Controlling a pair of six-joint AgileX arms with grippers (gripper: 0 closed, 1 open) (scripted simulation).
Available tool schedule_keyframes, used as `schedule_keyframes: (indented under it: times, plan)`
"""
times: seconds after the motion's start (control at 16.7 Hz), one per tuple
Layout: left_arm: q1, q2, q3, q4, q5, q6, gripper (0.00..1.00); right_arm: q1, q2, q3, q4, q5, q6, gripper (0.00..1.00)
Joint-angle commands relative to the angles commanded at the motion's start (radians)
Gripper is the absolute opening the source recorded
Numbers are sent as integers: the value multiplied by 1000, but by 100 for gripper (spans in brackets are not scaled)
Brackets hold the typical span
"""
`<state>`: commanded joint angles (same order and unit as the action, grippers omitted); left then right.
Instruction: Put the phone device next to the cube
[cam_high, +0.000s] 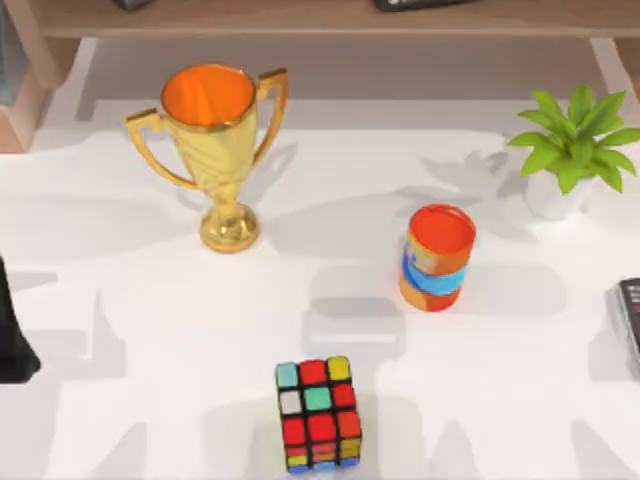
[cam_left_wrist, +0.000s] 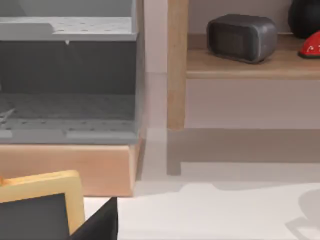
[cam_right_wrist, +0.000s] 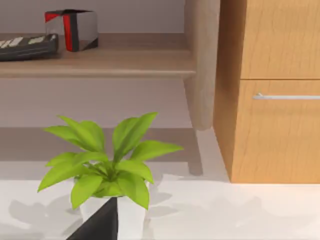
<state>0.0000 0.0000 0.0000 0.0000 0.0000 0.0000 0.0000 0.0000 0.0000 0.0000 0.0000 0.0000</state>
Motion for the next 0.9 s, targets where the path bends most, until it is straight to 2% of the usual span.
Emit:
schedule_keyframes:
  times: [0.24,0.42,0.66,0.9]
  plan:
    - [0,0,0,0,0,0,100,-9,31,28,-19,0,-20,100]
    - [0,0,0,0,0,0,100,-44,157,134,-92,0,-95,100]
    - [0,0,0,0,0,0,100,-117,469,356,-246,0,-252,100]
    - [0,0,0,0,0,0,100,-206,887,624,-431,0,-442,100]
